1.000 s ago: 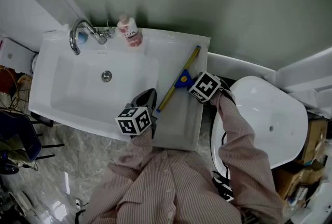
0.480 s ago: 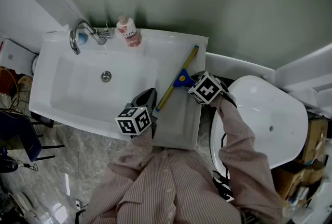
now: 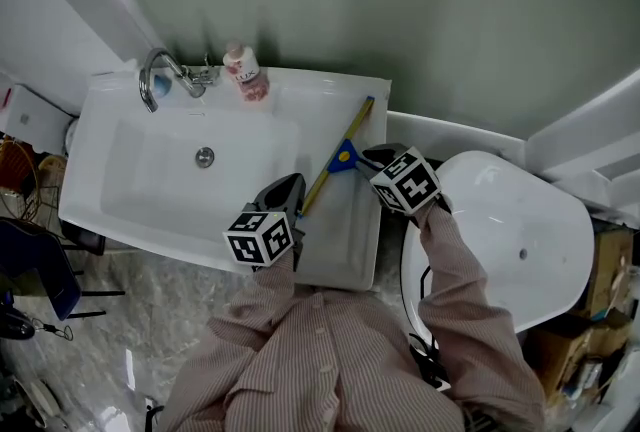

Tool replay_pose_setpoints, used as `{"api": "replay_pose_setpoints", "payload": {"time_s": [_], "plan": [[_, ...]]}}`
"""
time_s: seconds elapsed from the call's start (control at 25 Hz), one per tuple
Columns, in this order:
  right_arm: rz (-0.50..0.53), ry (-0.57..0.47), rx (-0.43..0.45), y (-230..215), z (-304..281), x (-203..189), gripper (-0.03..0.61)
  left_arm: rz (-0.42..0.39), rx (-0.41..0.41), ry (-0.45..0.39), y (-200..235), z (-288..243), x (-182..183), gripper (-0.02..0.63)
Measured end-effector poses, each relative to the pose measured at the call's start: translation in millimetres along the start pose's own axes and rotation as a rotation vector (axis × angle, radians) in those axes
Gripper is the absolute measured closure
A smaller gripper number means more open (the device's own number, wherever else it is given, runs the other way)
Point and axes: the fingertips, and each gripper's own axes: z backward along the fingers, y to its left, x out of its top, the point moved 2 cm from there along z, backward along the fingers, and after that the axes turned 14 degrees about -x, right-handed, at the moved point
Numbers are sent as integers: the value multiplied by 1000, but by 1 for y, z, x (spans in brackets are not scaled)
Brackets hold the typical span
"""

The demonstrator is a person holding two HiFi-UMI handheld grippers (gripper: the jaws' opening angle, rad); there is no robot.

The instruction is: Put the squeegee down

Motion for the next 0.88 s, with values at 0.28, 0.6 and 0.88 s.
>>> {"api": "replay_pose_setpoints", "payload": {"time_s": [0.28,0.6,0.88], "plan": [[-150,-124,-39,-7,27,2,572,-72,-23,-19,-23,5,13,612],[-270,-295,-28,-4,71,16,572,-159,-54,-55,-55,13,34,612],[-331,-475,-15,-2,108,29,572,-248,-62,-85,-78,24,51,612]]}}
